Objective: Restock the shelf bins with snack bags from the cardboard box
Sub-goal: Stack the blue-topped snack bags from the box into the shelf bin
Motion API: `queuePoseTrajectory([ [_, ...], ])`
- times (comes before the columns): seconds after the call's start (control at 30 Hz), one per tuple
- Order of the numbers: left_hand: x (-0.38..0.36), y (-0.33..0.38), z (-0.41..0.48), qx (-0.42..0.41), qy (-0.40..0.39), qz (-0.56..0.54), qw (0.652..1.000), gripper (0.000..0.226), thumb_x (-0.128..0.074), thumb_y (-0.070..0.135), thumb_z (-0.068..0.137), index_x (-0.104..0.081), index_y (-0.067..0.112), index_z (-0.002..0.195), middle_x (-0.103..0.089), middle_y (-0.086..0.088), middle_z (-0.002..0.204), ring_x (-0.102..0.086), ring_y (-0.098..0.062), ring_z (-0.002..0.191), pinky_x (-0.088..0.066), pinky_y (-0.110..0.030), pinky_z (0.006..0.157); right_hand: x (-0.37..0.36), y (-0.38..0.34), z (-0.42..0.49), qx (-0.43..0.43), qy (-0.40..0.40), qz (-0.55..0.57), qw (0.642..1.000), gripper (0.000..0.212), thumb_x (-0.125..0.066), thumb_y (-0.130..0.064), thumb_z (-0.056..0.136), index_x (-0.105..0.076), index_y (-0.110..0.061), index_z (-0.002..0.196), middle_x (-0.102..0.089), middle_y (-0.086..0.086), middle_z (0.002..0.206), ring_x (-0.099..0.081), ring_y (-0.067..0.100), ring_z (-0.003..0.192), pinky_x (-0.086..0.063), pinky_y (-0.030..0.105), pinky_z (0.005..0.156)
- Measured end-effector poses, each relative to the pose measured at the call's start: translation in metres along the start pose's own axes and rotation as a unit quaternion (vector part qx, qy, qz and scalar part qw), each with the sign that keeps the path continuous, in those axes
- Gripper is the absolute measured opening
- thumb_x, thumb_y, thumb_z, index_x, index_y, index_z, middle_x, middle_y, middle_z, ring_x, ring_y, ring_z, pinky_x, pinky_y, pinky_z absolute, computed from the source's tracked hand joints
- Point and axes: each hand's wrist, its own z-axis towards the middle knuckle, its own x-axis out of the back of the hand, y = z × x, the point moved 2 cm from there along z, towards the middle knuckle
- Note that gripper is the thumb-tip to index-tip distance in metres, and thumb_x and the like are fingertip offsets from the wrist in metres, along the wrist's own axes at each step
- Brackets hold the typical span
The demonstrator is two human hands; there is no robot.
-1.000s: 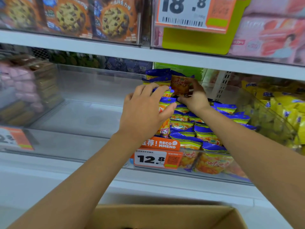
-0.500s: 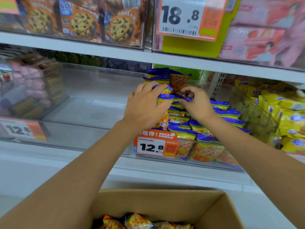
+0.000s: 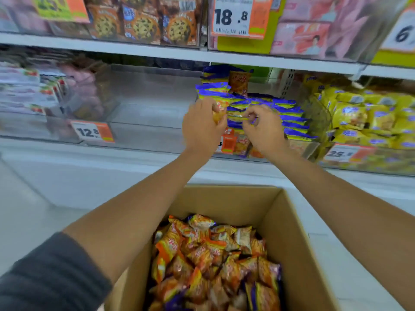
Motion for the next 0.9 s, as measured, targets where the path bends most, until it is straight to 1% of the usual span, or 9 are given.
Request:
queuePoseTrajectory([
  [0.13,-0.007,-0.009,-0.07,0.083,-0.174,-0.053,0.98,0.02,-0.063,0.03,0.088,-0.045,0.022,0.084,-0.048,0.007,0.067,-0.056,-0.023,0.074,-0.039,-0.033,0.06,-0.001,0.004,-0.067,-0.061,-0.075,0.025,0.995,0.014,-0.061,-0.006,0.079,-0.067,-0.014,0.089,-0.063,0.004,0.082,-0.053,0.017,0.071,-0.049,0.036,0.071],
  [0.23,-0.012,-0.034,-0.122,0.131,-0.282,-0.007,0.95,0.019,-0.062,0.033,0.092,-0.05,0.019,0.092,-0.055,0.004,0.08,-0.058,-0.021,0.079,-0.047,-0.035,0.068,-0.016,0.03,-0.129,-0.112,-0.216,0.012,0.97,0.016,-0.059,-0.005,0.083,-0.065,-0.019,0.09,-0.064,0.001,0.09,-0.06,0.019,0.083,-0.052,0.039,0.079],
  [0.3,-0.015,-0.06,-0.153,0.172,-0.333,0.001,0.927,0.017,-0.061,0.033,0.093,-0.054,0.018,0.097,-0.059,0.003,0.089,-0.061,-0.018,0.084,-0.051,-0.034,0.074,-0.026,0.051,-0.169,-0.15,-0.301,0.008,0.942,0.017,-0.059,-0.007,0.087,-0.066,-0.02,0.095,-0.065,0.0,0.098,-0.062,0.018,0.094,-0.051,0.034,0.086],
  [0.4,-0.025,-0.102,-0.195,0.224,-0.386,0.02,0.895,0.017,-0.062,0.034,0.094,-0.057,0.018,0.1,-0.059,0.008,0.088,-0.062,-0.012,0.082,-0.048,-0.026,0.066,-0.042,0.08,-0.22,-0.188,-0.391,-0.009,0.901,0.021,-0.061,-0.01,0.09,-0.068,-0.016,0.109,-0.065,-0.001,0.109,-0.06,0.016,0.102,-0.047,0.026,0.085],
  [0.5,-0.05,-0.133,-0.219,0.275,-0.414,0.036,0.867,0.027,-0.06,0.035,0.095,-0.055,0.016,0.114,-0.061,-0.003,0.105,-0.062,-0.022,0.095,-0.053,-0.037,0.079,-0.058,0.105,-0.257,-0.231,-0.41,-0.004,0.882,0.018,-0.061,-0.01,0.09,-0.068,-0.016,0.106,-0.064,-0.001,0.109,-0.059,0.013,0.099,-0.047,0.025,0.081],
  [0.6,-0.085,-0.148,-0.225,0.322,-0.412,0.051,0.851,0.063,-0.062,0.038,0.093,-0.035,0.016,0.146,-0.049,-0.015,0.137,-0.051,-0.031,0.121,-0.045,-0.04,0.095,-0.071,0.123,-0.279,-0.282,-0.405,0.014,0.87,0.017,-0.06,-0.006,0.091,-0.068,-0.014,0.103,-0.064,-0.001,0.105,-0.059,0.014,0.098,-0.05,0.026,0.081],
  [0.7,-0.117,-0.164,-0.229,0.353,-0.426,0.041,0.832,0.073,-0.062,0.045,0.092,-0.028,0.02,0.152,-0.038,-0.015,0.15,-0.044,-0.036,0.132,-0.04,-0.043,0.109,-0.081,0.132,-0.285,-0.331,-0.376,0.055,0.863,0.018,-0.059,0.0,0.09,-0.068,-0.008,0.103,-0.064,0.002,0.103,-0.059,0.017,0.099,-0.049,0.024,0.079],
  [0.8,-0.131,-0.175,-0.24,0.362,-0.438,0.032,0.822,0.066,-0.062,0.046,0.091,-0.04,0.015,0.145,-0.053,-0.012,0.139,-0.057,-0.034,0.118,-0.05,-0.041,0.098,-0.087,0.134,-0.285,-0.361,-0.357,0.086,0.857,0.018,-0.061,-0.002,0.09,-0.069,-0.01,0.105,-0.063,0.0,0.104,-0.058,0.014,0.095,-0.044,0.016,0.069],
  [0.9,-0.123,-0.173,-0.247,0.293,-0.404,0.057,0.865,0.048,-0.064,0.041,0.092,-0.051,0.012,0.129,-0.064,-0.009,0.115,-0.061,-0.028,0.103,-0.046,-0.031,0.077,-0.089,0.132,-0.283,-0.373,-0.337,0.106,0.858,0.018,-0.061,-0.006,0.092,-0.069,-0.012,0.107,-0.063,-0.002,0.106,-0.058,0.012,0.097,-0.045,0.02,0.077],
])
